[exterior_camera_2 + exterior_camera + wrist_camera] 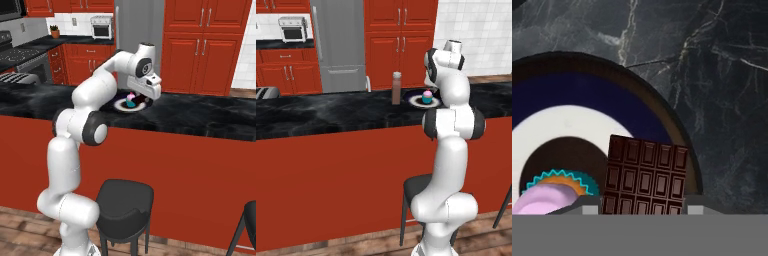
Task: Take the cinnamon bottle from the cabinet and place it on the dining table, next to the plate with the cupcake. Then take the chocolate from the dining counter and place it on the cupcake plate.
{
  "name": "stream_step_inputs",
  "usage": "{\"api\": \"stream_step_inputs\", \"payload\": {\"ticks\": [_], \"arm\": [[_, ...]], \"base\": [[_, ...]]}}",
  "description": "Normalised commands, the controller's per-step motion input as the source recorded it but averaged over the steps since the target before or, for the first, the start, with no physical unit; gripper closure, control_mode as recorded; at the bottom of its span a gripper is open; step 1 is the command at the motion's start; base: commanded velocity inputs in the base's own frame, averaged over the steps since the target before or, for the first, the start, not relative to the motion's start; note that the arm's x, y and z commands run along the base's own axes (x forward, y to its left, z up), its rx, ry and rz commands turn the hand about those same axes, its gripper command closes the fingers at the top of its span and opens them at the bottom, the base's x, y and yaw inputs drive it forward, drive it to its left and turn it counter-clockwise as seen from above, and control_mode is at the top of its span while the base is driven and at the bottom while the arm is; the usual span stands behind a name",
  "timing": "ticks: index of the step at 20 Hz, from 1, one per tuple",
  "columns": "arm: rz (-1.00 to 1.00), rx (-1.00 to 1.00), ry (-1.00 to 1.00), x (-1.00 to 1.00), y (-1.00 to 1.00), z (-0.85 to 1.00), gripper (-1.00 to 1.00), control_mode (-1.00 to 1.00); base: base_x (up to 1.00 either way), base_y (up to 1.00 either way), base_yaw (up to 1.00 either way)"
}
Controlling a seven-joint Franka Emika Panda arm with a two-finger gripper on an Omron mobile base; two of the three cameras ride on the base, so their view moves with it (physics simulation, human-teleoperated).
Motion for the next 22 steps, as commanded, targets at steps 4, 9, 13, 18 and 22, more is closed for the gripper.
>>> {"api": "stream_step_inputs", "payload": {"ticks": [4,9,13,18,22], "arm": [[-0.05,0.00,0.03,0.00,0.00,-0.14,1.00,-1.00],[-0.04,0.04,0.02,0.00,0.00,-0.08,-1.00,-1.00],[-0.04,0.06,0.05,0.02,0.00,-0.01,-1.00,-1.00],[-0.03,0.05,0.03,0.06,0.00,0.05,-1.00,-1.00],[-0.01,0.04,0.03,0.08,0.00,0.10,-1.00,-1.00]], "base": [[0.00,0.00,0.00],[0.00,0.00,0.00],[0.00,0.00,0.00],[0.00,0.00,0.00],[0.00,0.00,0.00]]}}
